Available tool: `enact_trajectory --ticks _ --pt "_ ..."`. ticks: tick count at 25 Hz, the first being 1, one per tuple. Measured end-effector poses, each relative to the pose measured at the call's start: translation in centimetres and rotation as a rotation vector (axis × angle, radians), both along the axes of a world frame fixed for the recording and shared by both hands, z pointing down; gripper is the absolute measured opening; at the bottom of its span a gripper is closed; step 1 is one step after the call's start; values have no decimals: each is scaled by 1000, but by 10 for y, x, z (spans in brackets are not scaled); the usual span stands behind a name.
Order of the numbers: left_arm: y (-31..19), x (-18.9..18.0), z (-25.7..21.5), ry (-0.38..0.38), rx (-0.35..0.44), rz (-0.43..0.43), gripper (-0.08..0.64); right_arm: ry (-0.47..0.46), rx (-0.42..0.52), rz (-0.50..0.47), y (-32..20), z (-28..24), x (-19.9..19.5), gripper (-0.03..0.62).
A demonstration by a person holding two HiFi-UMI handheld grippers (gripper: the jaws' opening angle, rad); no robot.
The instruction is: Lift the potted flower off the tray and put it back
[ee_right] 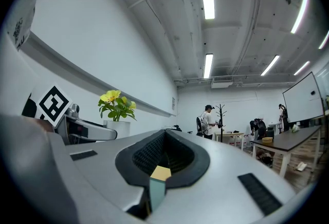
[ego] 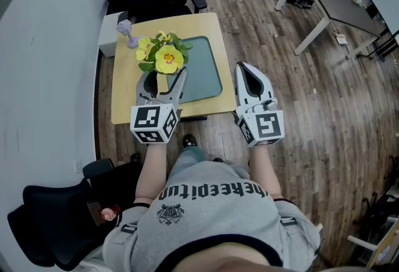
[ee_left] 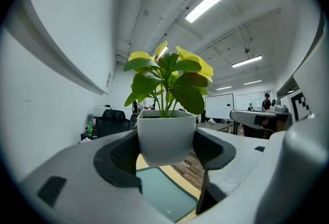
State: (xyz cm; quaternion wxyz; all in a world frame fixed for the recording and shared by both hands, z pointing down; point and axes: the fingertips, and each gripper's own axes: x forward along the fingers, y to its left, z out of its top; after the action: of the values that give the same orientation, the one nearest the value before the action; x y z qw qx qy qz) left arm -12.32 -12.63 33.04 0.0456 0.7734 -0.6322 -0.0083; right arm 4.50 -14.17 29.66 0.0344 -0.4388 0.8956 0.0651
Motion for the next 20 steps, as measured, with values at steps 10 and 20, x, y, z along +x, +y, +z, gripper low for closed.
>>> enact_trajectory --ticks 10,20 --pt "-51 -12 23 8 -39 53 330 19 -18 54 -38 9 -12 3" --pt "-92 -26 56 6 -91 96 330 37 -42 89 -69 24 -31 3"
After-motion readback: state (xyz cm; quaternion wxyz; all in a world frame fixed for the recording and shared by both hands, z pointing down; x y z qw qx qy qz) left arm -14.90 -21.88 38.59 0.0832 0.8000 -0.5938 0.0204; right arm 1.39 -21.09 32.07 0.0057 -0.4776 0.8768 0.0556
